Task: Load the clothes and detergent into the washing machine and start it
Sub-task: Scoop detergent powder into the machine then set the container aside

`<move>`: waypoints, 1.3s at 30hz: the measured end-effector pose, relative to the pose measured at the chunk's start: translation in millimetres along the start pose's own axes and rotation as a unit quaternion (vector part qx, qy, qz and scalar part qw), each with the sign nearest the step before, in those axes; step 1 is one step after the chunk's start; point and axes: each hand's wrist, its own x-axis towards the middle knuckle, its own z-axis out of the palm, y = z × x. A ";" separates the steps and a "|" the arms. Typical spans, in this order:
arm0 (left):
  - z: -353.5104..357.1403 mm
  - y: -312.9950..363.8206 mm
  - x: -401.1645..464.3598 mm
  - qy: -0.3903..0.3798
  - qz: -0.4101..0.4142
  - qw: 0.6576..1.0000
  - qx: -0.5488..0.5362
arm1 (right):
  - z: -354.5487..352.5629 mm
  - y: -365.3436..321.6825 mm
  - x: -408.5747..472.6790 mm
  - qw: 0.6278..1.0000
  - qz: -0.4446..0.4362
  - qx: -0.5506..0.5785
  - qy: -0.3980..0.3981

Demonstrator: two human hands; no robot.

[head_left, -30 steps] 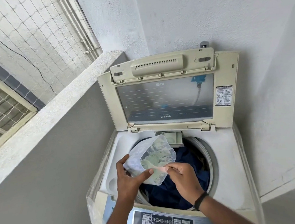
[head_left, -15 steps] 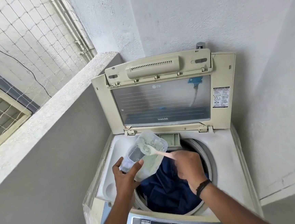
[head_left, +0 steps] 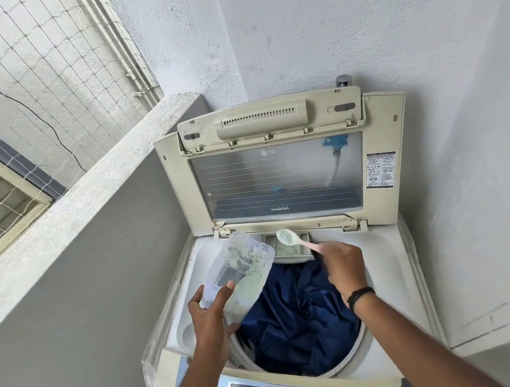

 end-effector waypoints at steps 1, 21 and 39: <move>-0.4 -0.6 0.6 -0.001 -0.001 1.000 0.002 | 0.0 3.4 0.2 0.999 -0.018 -0.040 0.000; -9.3 1.6 4.7 -0.037 -0.004 0.999 -0.003 | -9.9 20.8 6.3 0.859 -0.282 -0.420 -0.079; -18.2 22.4 -34.0 -0.032 -0.013 0.999 -0.010 | 1.5 -85.9 -51.4 0.992 -0.084 0.027 -0.088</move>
